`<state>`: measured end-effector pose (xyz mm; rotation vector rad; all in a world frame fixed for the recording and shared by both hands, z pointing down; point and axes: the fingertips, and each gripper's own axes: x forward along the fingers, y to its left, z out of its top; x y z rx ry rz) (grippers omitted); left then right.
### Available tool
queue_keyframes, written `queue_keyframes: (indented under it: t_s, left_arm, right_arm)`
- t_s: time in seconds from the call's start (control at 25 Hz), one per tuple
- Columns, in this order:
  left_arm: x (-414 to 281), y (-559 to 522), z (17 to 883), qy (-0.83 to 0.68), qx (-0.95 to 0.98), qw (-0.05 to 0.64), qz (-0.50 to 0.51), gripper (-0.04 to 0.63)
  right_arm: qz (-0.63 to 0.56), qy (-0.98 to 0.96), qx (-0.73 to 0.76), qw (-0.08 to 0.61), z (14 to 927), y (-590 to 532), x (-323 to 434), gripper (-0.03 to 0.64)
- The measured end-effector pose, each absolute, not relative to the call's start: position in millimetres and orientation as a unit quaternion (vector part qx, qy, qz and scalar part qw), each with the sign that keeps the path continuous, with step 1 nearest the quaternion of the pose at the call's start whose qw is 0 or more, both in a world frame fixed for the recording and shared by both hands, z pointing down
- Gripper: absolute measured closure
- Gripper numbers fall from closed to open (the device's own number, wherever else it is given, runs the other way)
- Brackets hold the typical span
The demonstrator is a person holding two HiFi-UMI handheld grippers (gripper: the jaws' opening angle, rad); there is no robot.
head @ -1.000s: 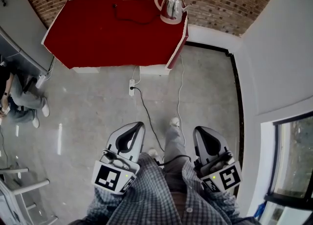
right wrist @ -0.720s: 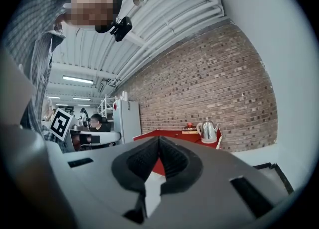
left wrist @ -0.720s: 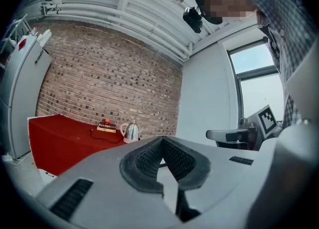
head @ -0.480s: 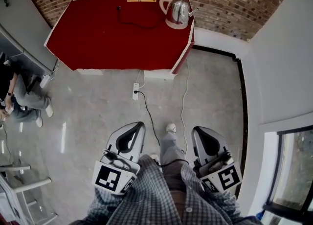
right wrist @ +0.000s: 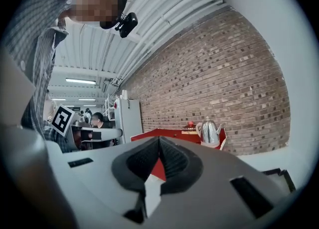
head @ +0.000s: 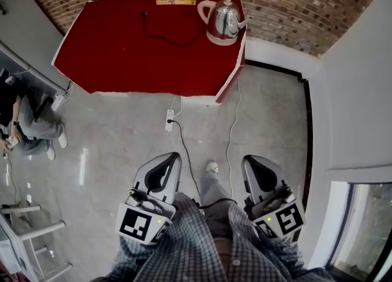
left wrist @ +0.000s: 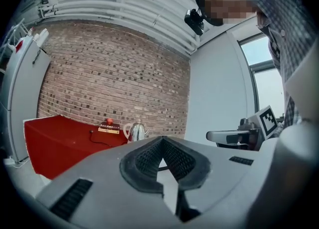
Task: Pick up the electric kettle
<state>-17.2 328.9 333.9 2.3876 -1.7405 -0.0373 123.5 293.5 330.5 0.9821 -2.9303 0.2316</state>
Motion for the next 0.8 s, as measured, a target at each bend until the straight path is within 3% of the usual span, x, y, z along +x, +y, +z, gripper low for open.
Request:
queue_keyframes:
  t_s: [0.8]
  left_arm:
    - [3.3, 200.2, 316.7, -0.62, 0.781, 0.073, -0.021, 0.588]
  right_arm:
    - [0.066, -0.954, 0.293, 0.005, 323.3, 159.3, 153.4, 0.609]
